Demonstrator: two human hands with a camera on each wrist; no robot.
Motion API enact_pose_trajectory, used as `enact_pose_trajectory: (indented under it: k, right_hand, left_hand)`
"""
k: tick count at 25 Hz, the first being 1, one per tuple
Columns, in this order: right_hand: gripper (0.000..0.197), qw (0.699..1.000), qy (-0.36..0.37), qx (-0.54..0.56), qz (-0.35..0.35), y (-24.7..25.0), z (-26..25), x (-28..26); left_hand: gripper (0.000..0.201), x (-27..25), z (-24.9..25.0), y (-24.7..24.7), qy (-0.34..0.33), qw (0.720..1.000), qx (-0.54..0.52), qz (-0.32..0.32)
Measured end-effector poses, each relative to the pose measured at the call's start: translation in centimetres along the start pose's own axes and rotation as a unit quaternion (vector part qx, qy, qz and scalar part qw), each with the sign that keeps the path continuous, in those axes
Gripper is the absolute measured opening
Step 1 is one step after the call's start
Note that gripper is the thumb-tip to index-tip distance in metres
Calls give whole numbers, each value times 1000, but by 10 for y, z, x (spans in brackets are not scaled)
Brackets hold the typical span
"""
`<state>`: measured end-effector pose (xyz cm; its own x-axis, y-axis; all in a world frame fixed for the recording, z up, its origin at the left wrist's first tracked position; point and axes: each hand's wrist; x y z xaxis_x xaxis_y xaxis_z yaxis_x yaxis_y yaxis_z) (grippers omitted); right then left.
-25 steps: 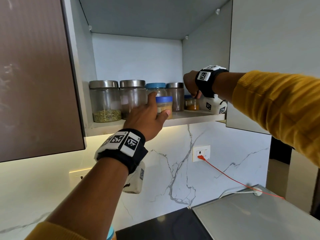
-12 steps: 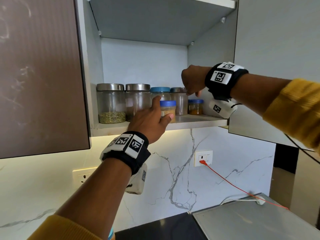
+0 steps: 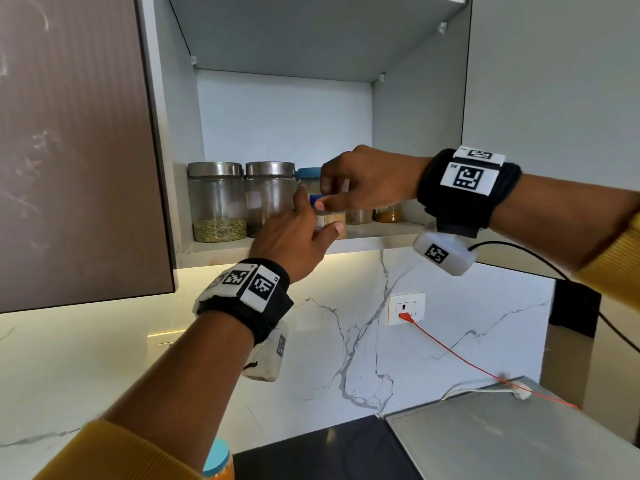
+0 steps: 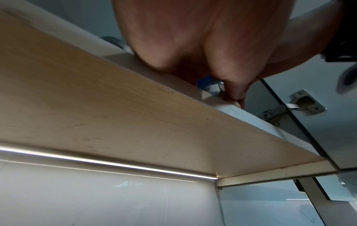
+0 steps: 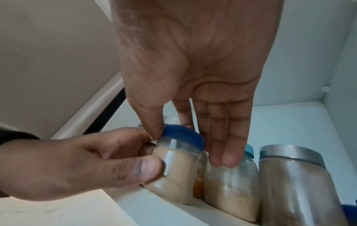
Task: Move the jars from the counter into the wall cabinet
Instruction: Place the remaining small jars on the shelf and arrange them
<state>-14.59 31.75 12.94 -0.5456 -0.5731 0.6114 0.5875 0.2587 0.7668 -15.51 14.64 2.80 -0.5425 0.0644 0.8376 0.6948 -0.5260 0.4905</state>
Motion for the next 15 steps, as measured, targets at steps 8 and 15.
enact_pose_trajectory:
  k: [8,15]
  right_hand:
    - [26,997,-56,-27,-44,7,38,4]
    - [39,966,-107,-214,-101,1,73,14]
  left_hand:
    - [52,-12,-4,4,-61,998,12,10]
    - [34,-16,-1,9,-59,998,10,2]
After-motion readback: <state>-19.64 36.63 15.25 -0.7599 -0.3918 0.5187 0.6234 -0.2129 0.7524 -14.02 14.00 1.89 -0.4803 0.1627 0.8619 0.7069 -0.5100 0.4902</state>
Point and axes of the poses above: each hand's wrist, its own x-axis towards the middle knuckle, its own y-axis out of the back of the hand, z = x × y, and after that the axes turned 14 degrees about z, right-handed
